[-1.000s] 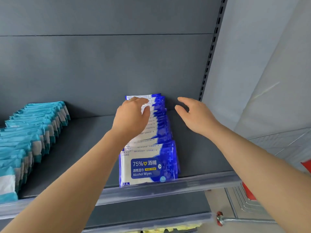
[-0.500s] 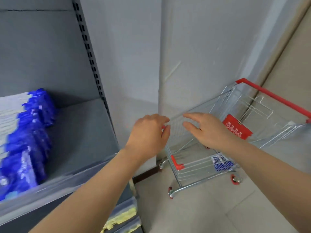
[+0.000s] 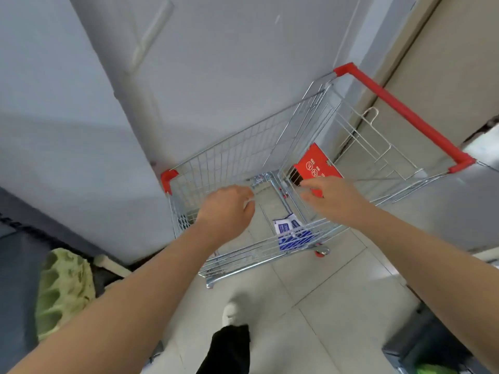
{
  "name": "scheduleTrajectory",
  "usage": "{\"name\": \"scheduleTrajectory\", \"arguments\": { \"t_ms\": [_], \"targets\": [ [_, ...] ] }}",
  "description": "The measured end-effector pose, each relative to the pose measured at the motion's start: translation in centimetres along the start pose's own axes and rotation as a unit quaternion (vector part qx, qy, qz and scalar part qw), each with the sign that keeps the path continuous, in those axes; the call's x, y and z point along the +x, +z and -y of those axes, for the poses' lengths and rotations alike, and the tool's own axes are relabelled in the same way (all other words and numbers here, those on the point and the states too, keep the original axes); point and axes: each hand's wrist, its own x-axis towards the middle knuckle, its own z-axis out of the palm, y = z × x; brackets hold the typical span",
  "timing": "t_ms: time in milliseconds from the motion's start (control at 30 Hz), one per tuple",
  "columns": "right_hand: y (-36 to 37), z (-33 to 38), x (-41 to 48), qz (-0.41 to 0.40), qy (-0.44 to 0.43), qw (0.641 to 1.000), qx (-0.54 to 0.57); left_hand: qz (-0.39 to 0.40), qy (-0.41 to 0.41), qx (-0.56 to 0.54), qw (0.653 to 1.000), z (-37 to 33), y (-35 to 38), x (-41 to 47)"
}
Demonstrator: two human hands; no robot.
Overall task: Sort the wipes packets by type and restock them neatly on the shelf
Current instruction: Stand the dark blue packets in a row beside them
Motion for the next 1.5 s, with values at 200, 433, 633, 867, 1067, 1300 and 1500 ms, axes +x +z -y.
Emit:
{"name": "scheduleTrajectory", "arguments": {
  "t_ms": [200, 433, 633, 867, 1067, 1300, 1500],
  "targets": [
    [3.3, -8.9, 10.5, 0.062, 0.021, 0.998, 0.006, 0.08, -0.021, -0.034, 0.996, 1.0, 8.6, 12.4],
    [10.5, -18.4, 20.5, 0.172, 0.054, 0.984, 0.013, 0.185, -0.047, -0.037, 0.981, 2.9, 20.2, 23.1],
    [17.5, -24.5, 26.1, 0.235, 0.067, 0.969, 0.013, 0.269, -0.11, -0.064, 0.955, 5.2, 31.6, 27.3],
    [25.2, -30.4, 29.0, 0.285, 0.085, 0.953, 0.062, 0.32, -0.149, -0.07, 0.933, 6.9, 43.0, 28.2],
    [29.8, -32.7, 28.5, 0.319, 0.117, 0.935, 0.1, 0.352, -0.155, -0.015, 0.923, 7.3, 45.8, 28.2],
    [32.6, -32.3, 28.4, 0.292, 0.151, 0.94, 0.089, 0.284, -0.26, -0.149, 0.911, 11.1, 43.0, 27.0],
    [35.1, -31.4, 27.5, 0.252, 0.221, 0.937, 0.098, 0.236, -0.307, -0.207, 0.898, 14.4, 41.5, 25.6]
  ]
}}
